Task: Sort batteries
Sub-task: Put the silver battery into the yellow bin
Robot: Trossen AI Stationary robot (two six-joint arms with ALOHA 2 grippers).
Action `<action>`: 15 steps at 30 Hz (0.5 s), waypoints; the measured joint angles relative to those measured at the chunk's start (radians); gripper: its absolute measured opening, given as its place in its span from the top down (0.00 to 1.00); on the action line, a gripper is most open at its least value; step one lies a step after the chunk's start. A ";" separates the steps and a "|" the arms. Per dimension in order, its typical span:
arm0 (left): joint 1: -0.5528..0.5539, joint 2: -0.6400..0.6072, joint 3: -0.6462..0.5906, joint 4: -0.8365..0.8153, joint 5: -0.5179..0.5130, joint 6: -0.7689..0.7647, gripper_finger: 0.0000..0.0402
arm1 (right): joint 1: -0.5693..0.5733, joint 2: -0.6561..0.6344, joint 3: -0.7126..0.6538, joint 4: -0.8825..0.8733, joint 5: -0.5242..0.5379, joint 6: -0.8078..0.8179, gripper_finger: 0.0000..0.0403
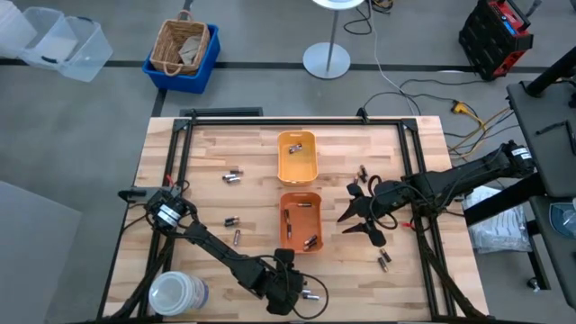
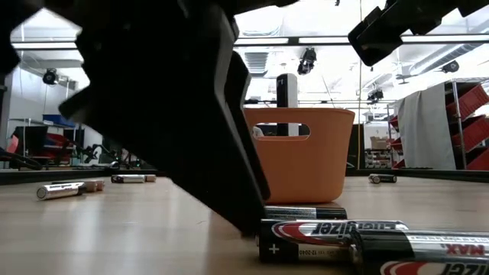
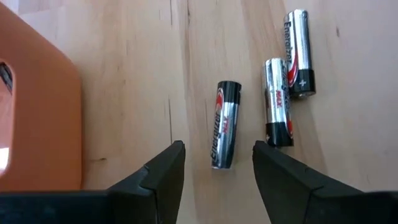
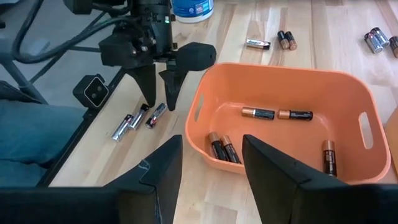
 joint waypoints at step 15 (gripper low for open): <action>0.004 0.021 -0.003 0.010 -0.007 0.013 0.58 | 0.000 0.000 -0.001 0.000 0.000 0.002 0.61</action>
